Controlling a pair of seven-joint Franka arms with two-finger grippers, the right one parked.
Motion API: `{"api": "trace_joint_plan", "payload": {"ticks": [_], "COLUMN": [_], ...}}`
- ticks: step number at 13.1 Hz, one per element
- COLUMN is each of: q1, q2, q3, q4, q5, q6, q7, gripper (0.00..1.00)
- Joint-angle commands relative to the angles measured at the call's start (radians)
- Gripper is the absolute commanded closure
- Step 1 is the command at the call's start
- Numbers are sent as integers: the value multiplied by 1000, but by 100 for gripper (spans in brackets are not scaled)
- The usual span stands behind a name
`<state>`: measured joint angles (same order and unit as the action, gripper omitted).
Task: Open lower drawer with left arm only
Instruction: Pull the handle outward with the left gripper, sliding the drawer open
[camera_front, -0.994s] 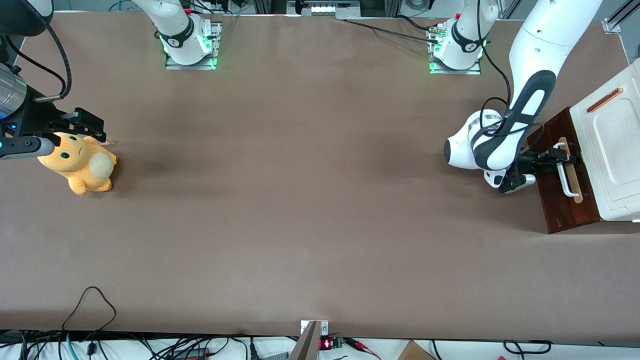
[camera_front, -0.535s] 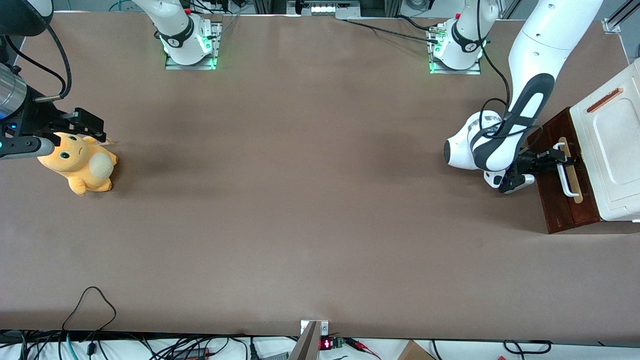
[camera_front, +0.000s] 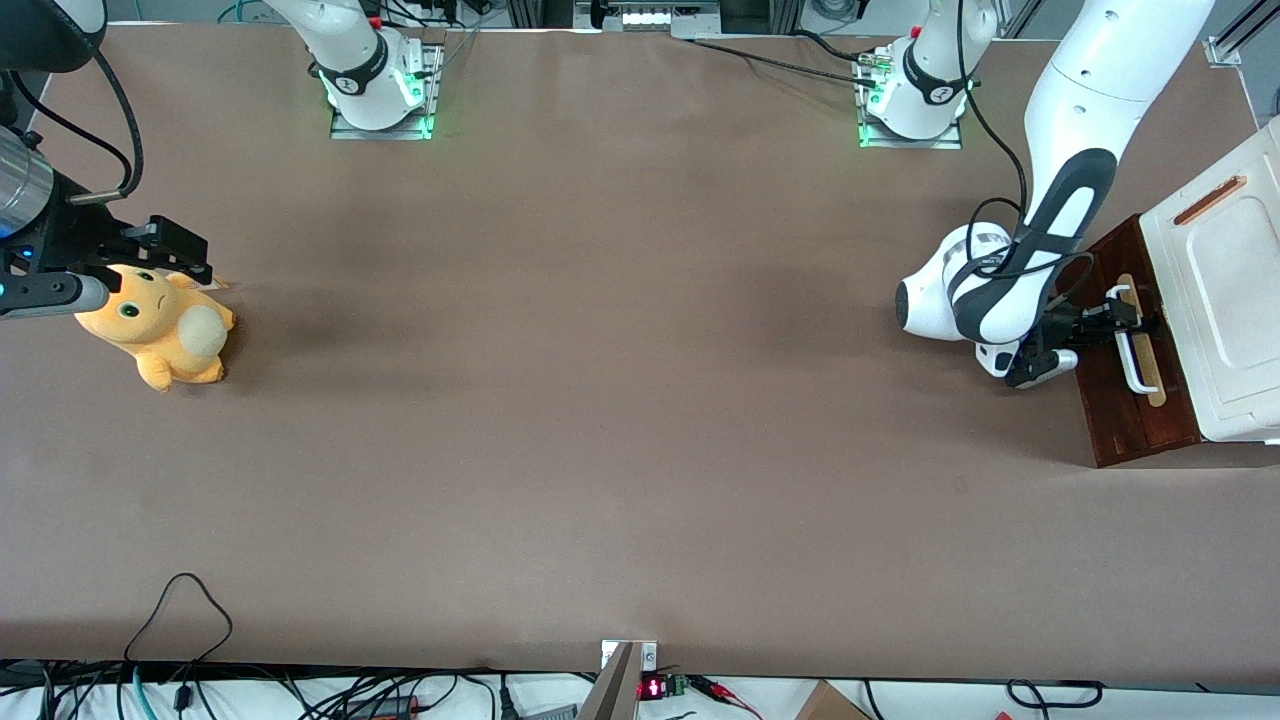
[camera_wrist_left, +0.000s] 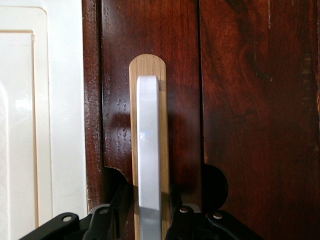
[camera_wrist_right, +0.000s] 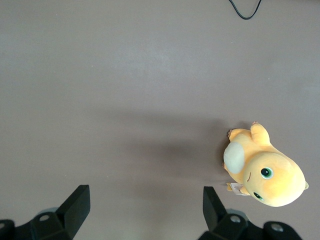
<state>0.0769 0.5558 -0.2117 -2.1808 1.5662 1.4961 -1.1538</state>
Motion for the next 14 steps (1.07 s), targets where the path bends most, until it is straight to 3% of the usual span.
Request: {"api": "trace_joint_plan", "payload": {"ticks": [1,4,6,11,14], "q1": [9,9,9,-9,-45], "q2": [6,10,10,3,-2], "q3": [-2,-2,-2,-24,-99], "q4": [-4,-2,-2,4,24], "q5": [23,23,23,20,-14], "q6": [-3,-2,-2,-5,-5], "q7": [-17,-20,-20,-17,0], "gripper": [83,96,99,100,100]}}
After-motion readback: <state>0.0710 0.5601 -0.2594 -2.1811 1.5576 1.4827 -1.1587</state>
